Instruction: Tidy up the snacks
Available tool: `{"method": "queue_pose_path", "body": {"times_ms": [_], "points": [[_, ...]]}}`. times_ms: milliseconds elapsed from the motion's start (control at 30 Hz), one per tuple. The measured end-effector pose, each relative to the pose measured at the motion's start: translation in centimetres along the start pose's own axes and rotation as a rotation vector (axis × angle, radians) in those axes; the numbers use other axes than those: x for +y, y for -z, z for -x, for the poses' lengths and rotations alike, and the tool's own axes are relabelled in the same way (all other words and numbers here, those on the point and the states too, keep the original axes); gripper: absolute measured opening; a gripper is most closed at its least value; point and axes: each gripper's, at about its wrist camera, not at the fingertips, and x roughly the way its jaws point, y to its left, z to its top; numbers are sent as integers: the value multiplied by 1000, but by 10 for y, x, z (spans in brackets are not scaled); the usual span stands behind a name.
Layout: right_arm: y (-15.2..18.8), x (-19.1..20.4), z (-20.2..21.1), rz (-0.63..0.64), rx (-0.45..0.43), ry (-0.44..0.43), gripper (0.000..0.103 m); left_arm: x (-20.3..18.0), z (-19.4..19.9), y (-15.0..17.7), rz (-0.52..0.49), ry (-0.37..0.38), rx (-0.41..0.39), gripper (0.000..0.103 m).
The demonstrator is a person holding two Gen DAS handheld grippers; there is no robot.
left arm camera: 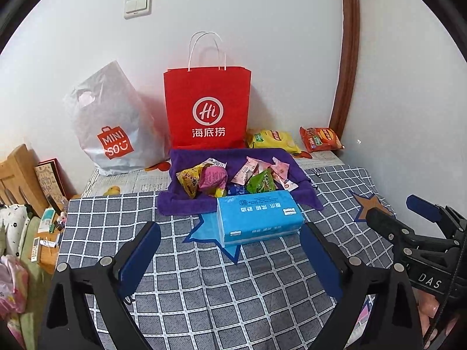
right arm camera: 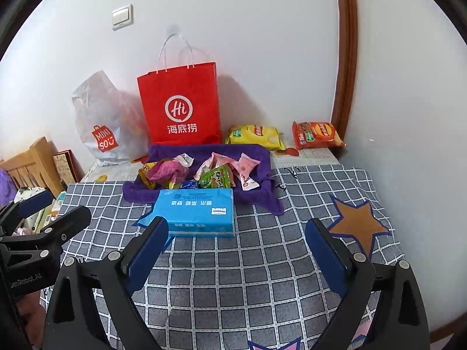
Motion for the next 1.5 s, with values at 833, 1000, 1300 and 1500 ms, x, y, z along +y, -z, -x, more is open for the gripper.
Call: {"method": "queue_pose_path", "body": {"times_ms": [833,1000,1300,1500], "points": [[5,-7,2,-16,3,7,94,2,2,1,12,-11,3,96],[5,-8,2,-14,3,3,94,2,2,0,12,-10,4,96],[4,-6,3,-12,-2,1,94,2,3,0,14,-11,3,96],[3,-4,4,-11,-3,1,94,3,4,-1,14,-13,4,96]]}}
